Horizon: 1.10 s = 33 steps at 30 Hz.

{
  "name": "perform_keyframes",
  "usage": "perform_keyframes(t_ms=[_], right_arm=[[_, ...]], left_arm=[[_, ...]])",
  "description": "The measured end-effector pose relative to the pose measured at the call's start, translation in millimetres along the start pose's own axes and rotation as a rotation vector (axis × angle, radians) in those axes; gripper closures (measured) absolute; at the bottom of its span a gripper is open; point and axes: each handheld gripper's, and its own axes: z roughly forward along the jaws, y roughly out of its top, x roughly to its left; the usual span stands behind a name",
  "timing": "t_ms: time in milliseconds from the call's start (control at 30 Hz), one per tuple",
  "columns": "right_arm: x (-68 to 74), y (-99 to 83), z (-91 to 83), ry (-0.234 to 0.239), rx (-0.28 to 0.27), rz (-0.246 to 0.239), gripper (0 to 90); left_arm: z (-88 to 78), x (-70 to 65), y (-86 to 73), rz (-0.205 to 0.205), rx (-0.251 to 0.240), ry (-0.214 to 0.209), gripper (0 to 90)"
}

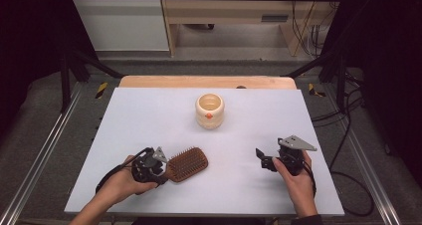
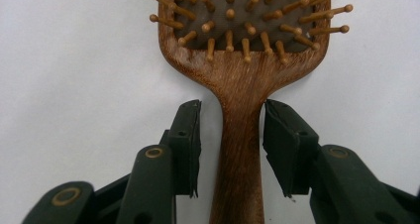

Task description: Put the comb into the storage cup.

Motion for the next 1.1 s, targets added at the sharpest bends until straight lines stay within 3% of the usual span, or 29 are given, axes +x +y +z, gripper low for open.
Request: perform_keyframes(t_ms=[233, 500, 833, 1100], right_arm=[[-1.0, -0.3, 0.5, 0.002, 0.003, -0.001, 7.9], [-1.4, 0.1, -0.2, 0.004, 0.003, 0.003, 8.0], [-1.1, -0.4, 1.1, 0.012, 0.012, 0.005, 8.0], [-0.7, 0.3, 0.6, 0.021, 0.007, 0.007, 8.1]], left_arm=[[2.2, -1.2, 2.6, 0.02, 0.023, -0.002, 64.7], [4.0, -5.2, 5.4, 0.03, 0.031, 0.024, 65.9], [4.2, -5.8, 4.4, 0.036, 0.012, 0.02, 72.3], [1.6, -9.1, 4.2, 0.056, -0.054, 0.076, 72.5]])
